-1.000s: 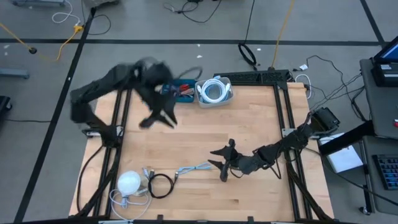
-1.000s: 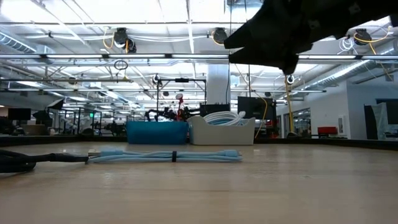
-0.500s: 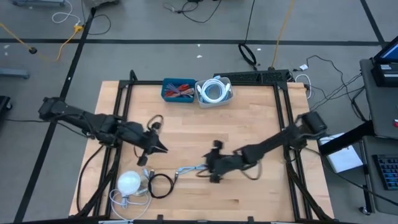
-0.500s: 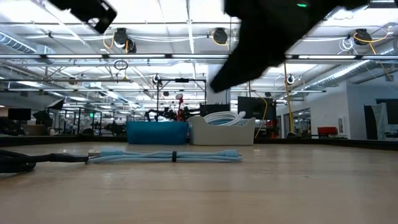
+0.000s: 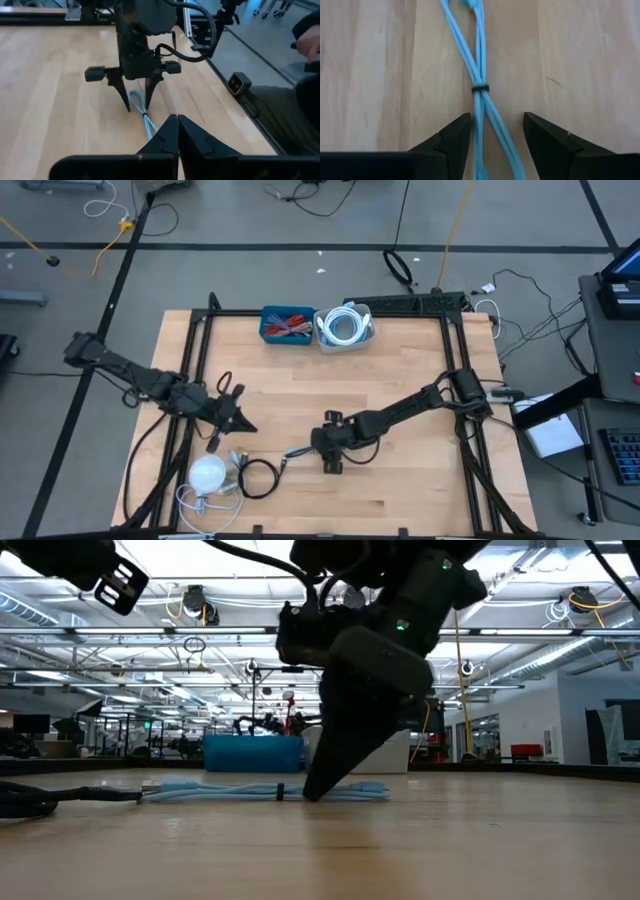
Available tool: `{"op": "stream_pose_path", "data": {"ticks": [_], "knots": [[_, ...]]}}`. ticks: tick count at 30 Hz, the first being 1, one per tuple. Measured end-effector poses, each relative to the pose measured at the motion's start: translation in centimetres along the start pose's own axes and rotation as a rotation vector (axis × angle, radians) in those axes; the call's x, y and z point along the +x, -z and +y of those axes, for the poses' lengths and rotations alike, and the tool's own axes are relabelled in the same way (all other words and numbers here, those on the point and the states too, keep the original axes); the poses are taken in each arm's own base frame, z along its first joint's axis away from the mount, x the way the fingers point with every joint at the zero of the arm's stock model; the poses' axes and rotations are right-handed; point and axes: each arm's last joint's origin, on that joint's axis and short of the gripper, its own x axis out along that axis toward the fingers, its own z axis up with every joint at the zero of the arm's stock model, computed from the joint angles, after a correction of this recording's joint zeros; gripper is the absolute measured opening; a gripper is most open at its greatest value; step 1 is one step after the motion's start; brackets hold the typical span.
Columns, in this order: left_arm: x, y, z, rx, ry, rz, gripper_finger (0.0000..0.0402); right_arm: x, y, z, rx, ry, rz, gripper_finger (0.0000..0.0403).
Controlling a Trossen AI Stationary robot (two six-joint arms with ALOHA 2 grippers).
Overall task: Pick & Place USB Port
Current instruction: Put the blue usb cable into the blue bin
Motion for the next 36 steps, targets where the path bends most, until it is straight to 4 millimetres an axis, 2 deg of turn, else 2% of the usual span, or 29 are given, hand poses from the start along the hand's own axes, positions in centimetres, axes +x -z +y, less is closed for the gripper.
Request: {"op": "stream_pose_path", "data": {"ticks": [3, 6, 8, 11, 13, 16, 19, 21, 24, 28, 30, 33, 36], "knots": [[0.0, 0.0, -0.4, 0.03, -0.023, -0.007, 0.0011, 0.3, 0.3, -0.3, 0.035, 0.002, 0.014, 0.0172], [-0.1, 0.1, -0.6, 0.048, -0.057, -0.013, 0.0018, 0.6, 0.9, -0.4, 0.064, 0.011, 0.02, 0.0145], [-0.1, 0.1, -0.8, 0.054, -0.079, -0.017, 0.002, 0.9, 1.4, -0.6, 0.076, 0.034, 0.033, 0.0106], [-0.1, 0.1, -1.1, 0.048, -0.093, -0.023, 0.0021, 0.8, 1.2, -1.3, 0.05, 0.134, -0.001, 0.0026], [-0.2, 0.2, -1.4, 0.049, -0.084, -0.025, 0.0021, 0.3, 0.5, -2.3, 0.021, 0.236, -0.061, 0.0015], [-0.2, 0.2, -1.6, 0.04, -0.088, -0.029, 0.0021, -1.4, -1.6, -6.1, 0.031, 0.458, -0.19, 0.0008], [-0.3, 0.2, -1.9, 0.038, -0.1, -0.034, 0.0021, -5.0, -4.8, -10.2, 0.097, 0.702, -0.407, 0.0007], [-0.3, 0.3, -2.1, 0.044, -0.099, -0.035, 0.0021, -6.8, -6.4, -12.9, 0.143, 0.805, -0.527, 0.0005], [-0.4, 0.3, -2.3, 0.05, -0.097, -0.036, 0.0021, -8.6, -7.3, -17.2, 0.166, 0.88, -0.62, 0.0005], [-0.4, 0.4, -2.7, 0.051, -0.078, -0.034, 0.0021, -10.8, -7.6, -23.2, 0.24, 0.849, -0.755, 0.0003], [-0.4, 0.5, -2.8, 0.055, -0.07, -0.032, 0.0021, -10.8, -7.2, -25.8, 0.267, 0.789, -0.757, 0.0003], [-0.4, 0.6, -3.0, 0.062, -0.076, -0.029, 0.0021, -8.7, -6.2, -29.0, 0.284, 0.719, -0.693, 0.0003], [-0.3, 0.6, -3.0, 0.066, -0.093, -0.023, 0.0021, -7.5, -6.6, -30.8, 0.259, 0.668, -0.627, 0.0003]]}}
